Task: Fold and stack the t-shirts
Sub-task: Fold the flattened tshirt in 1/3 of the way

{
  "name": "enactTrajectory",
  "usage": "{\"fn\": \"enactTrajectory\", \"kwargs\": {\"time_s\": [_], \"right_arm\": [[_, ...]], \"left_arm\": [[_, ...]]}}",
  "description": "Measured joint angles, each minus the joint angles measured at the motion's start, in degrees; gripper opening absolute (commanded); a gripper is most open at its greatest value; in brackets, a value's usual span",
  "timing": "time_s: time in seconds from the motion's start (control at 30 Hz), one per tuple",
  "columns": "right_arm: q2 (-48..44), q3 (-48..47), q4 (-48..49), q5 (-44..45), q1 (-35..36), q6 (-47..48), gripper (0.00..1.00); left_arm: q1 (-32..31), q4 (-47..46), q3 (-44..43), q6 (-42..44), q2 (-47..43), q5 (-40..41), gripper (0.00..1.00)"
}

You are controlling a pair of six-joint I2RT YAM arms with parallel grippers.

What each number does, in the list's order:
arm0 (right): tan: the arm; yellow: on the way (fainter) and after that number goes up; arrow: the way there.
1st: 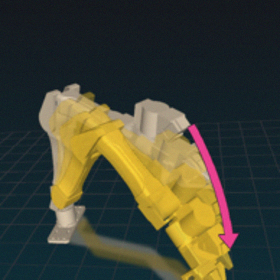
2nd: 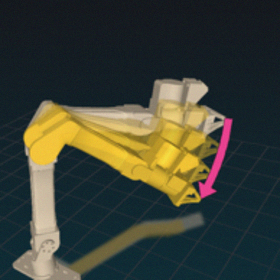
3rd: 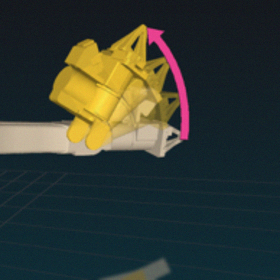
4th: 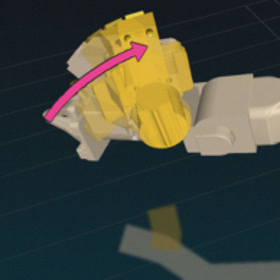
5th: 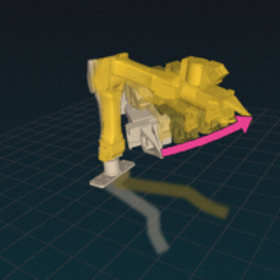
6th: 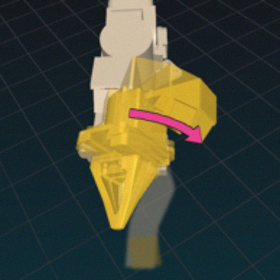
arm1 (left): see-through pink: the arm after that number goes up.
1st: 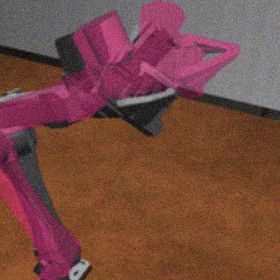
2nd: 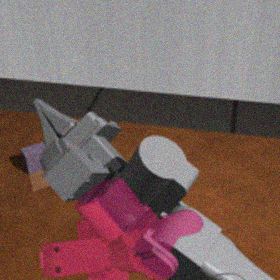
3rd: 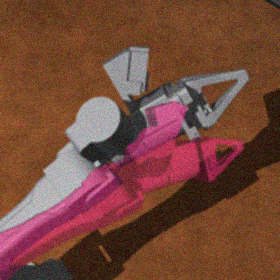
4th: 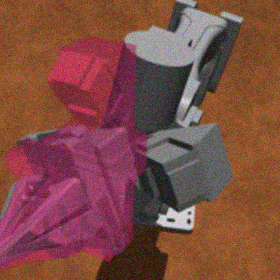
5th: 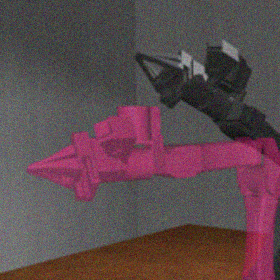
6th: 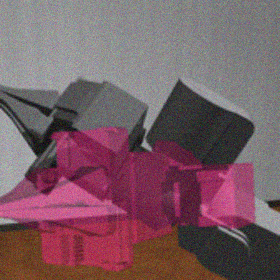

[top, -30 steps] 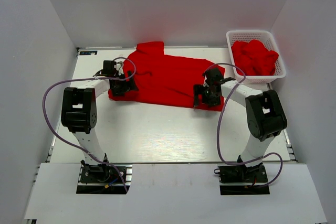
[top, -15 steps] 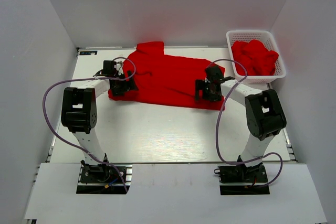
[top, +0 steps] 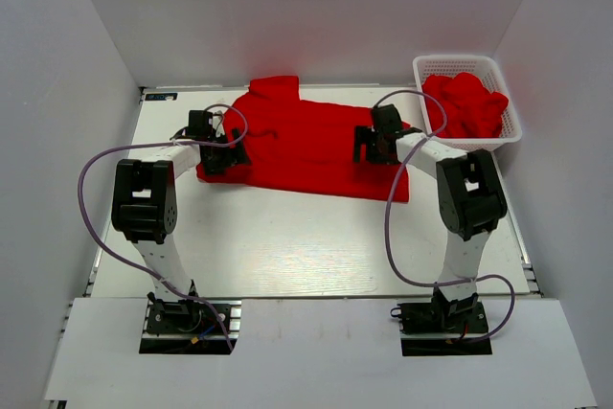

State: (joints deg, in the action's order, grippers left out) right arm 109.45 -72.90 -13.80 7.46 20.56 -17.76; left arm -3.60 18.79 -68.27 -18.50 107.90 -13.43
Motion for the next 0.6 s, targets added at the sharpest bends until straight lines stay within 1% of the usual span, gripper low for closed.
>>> {"fn": "enactTrajectory", "kwargs": {"time_s": [0.13, 0.33, 0.43, 0.6], "right_arm": [[3.56, -4.74, -0.11, 1.22, -1.03, 0.46, 0.90], [1.95, -6.36, -1.51, 1.44, -1.64, 1.16, 0.90], [-1.25, -3.72, -1.88, 1.42, -1.57, 1.11, 0.90], [-7.02, 4.74, -2.32, 0.42, -1.40, -0.26, 0.90]], "left_arm": [[0.00, 0.02, -0.02, 0.00, 0.00, 0.72, 0.99], [0.00, 0.02, -0.02, -0.02, -0.04, 0.72, 0.99], [0.00, -0.37, 0.48, -0.31, -0.44, 0.74, 0.99], [0.04, -1.90, 4.55, -1.57, -3.26, 0.98, 0.99]]}}
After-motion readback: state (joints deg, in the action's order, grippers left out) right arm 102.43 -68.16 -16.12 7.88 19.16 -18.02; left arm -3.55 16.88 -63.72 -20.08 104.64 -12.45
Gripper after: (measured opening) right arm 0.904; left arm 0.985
